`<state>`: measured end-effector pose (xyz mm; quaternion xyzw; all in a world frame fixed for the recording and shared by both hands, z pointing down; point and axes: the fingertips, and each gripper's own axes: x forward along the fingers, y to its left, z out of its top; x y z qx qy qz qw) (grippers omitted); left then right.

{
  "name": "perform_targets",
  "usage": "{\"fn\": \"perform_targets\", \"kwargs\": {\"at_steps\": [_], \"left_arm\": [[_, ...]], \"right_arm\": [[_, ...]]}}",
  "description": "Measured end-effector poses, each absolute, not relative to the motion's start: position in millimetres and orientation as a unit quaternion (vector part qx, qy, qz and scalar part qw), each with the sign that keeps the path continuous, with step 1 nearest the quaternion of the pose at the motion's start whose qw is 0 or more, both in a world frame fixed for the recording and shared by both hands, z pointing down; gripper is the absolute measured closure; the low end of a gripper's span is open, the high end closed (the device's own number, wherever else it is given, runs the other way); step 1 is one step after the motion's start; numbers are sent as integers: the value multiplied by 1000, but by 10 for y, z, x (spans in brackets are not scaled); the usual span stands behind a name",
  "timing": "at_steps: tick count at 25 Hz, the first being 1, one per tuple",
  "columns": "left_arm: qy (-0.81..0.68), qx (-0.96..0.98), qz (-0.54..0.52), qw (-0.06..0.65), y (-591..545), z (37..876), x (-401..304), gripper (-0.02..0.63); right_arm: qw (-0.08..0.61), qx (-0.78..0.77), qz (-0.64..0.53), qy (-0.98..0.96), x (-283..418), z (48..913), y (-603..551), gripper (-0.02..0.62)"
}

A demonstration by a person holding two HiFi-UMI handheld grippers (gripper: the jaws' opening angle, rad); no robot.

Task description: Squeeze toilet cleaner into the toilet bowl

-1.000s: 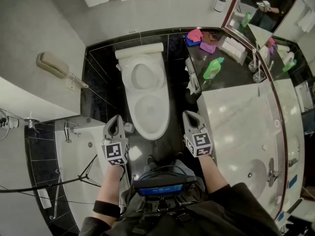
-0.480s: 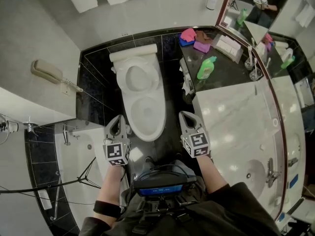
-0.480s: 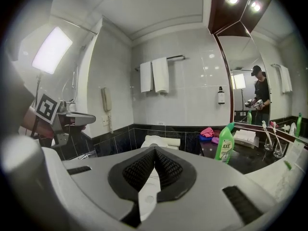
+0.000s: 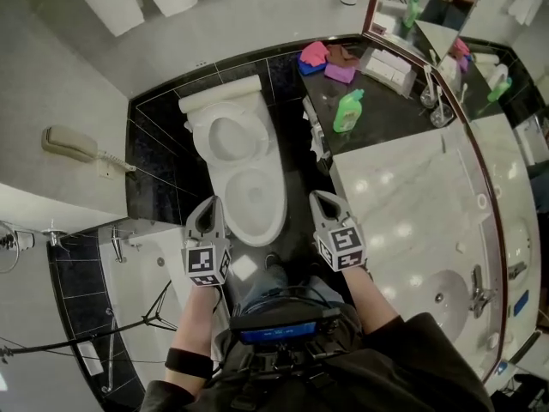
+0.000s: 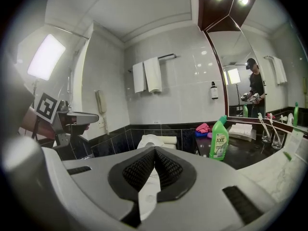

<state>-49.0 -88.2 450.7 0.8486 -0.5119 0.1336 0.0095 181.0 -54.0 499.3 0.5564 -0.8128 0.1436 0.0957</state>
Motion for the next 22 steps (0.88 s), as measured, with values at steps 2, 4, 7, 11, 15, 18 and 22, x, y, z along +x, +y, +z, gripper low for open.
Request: {"fn": "perform_targets", "kwargs": {"at_steps": [2, 4, 7, 11, 15, 18, 22], "left_arm": [[-492, 860, 137, 11, -970, 4488, -383, 601], [-474, 869, 140, 7, -1067, 4481, -280, 601], [-452, 881, 137, -1, -1207, 4499, -159, 601], [-421, 896, 140, -2, -1309, 4486, -24, 601], [-394, 909, 135, 5, -1434, 4521, 65, 573], [-363, 923, 128, 6, -1566, 4546, 174, 523], [-305, 944, 125, 7, -1740, 4574, 437, 457]], "right_arm": [[96, 565, 148, -806, 1837, 5010, -547, 592], [98, 574, 146, -800, 1879, 5016, -571, 592], [96, 591, 146, -788, 1970, 5017, -652, 592], [98, 599, 150, -780, 1954, 4988, -690, 592], [106, 616, 150, -766, 2002, 5032, -742, 592], [111, 634, 144, -752, 2090, 5072, -790, 592], [113, 655, 140, -734, 2198, 5028, -860, 592]]}}
